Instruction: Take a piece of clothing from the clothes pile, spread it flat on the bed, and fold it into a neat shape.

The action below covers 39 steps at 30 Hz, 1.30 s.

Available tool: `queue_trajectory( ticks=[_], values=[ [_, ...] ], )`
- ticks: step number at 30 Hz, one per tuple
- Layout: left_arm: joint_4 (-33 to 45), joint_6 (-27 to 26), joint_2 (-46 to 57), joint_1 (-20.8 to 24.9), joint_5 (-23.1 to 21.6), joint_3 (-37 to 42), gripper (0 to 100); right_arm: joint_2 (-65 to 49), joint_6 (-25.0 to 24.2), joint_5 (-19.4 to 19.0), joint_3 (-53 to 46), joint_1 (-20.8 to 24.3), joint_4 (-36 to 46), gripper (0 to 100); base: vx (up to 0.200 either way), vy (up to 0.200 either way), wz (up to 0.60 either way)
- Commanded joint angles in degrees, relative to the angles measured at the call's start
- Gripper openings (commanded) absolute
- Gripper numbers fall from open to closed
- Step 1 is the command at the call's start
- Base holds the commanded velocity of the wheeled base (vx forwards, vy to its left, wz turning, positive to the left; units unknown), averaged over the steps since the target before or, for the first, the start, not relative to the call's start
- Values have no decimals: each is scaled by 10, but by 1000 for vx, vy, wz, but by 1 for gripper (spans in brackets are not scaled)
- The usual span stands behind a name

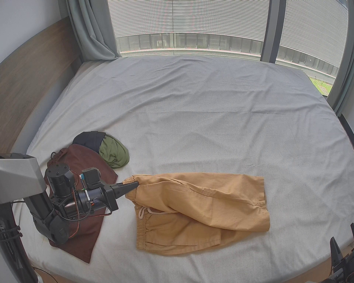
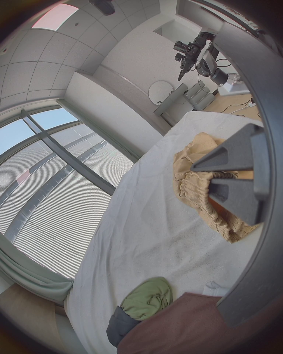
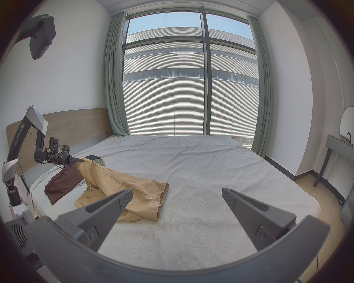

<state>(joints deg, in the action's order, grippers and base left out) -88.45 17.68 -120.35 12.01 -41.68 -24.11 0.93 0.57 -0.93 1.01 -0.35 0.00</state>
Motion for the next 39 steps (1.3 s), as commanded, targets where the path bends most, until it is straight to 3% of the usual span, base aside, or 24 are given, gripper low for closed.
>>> queue_trajectory(
  ticks=[1,29,34,39],
  values=[
    [-1,-3,-16,-8,0,0,0,-8,0,0,-9,0,-1,100,0,0,0],
    [-1,-3,-14,-36,6,-6,0,-9,6,-7,-9,0,-2,100,0,0,0],
    [-1,-2,-14,-36,6,-8,0,38,7,-9,57,-3,-103,100,0,0,0],
    [-1,-2,-15,-36,6,-10,0,96,3,-9,78,6,-101,100,0,0,0]
  ],
)
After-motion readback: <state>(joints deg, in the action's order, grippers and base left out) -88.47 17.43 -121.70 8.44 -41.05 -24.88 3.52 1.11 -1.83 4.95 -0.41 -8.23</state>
